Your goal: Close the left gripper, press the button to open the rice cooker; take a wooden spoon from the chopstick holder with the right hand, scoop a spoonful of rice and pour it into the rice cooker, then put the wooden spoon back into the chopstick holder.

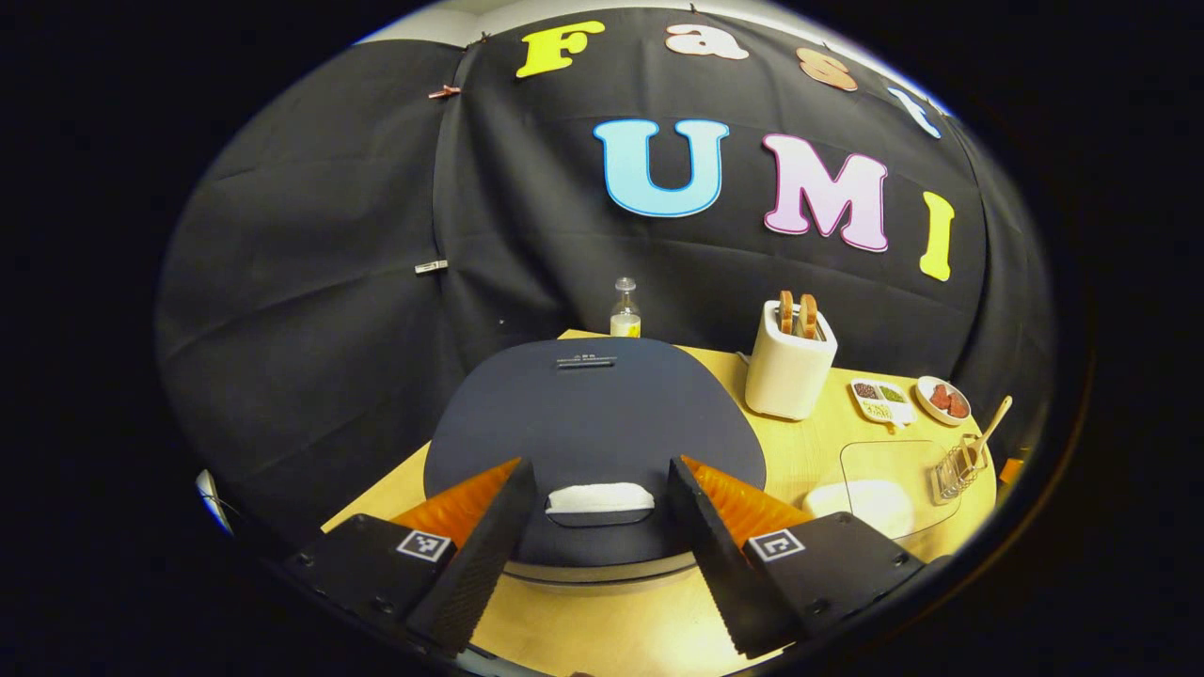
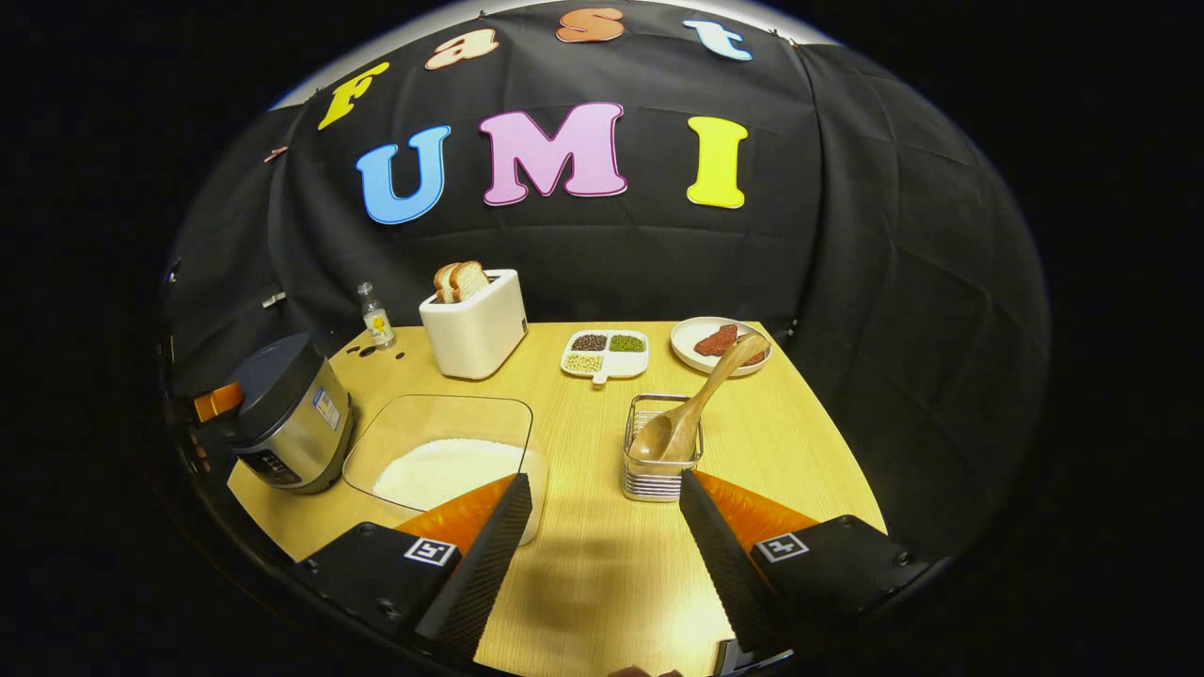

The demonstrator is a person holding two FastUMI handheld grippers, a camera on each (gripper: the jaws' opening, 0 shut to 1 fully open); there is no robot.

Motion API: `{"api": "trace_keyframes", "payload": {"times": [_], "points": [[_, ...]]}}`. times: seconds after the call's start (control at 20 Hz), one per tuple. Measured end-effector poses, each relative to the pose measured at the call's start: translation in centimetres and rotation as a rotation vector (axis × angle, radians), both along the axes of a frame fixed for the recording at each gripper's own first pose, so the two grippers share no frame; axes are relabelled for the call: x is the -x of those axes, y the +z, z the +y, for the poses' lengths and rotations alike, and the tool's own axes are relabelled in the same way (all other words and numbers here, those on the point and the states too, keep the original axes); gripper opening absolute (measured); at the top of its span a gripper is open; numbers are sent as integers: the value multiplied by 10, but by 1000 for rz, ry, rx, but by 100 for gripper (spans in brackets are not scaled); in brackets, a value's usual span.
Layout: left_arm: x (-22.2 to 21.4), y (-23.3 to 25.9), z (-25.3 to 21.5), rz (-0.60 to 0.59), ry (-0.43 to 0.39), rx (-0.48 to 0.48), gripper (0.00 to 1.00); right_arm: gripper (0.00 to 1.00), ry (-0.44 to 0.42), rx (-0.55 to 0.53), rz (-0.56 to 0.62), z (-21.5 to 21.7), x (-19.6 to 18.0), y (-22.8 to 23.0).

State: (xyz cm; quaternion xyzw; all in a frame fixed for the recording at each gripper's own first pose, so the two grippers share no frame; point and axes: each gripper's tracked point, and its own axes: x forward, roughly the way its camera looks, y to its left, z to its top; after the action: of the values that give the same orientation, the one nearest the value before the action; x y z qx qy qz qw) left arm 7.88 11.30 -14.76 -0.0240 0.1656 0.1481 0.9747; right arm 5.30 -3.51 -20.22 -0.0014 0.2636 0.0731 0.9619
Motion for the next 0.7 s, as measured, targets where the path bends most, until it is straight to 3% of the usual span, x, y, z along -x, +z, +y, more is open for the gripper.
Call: {"api": "trace_keyframes", "payload": {"times": [0.25,0.7], "points": [[1,16,-8,-18,-52,-9,99,99,-13,-12,-33,1,2,16],[37,141,-85,-292,-204,-27,95,99,-75,-32,-295,3,13,146]]}}
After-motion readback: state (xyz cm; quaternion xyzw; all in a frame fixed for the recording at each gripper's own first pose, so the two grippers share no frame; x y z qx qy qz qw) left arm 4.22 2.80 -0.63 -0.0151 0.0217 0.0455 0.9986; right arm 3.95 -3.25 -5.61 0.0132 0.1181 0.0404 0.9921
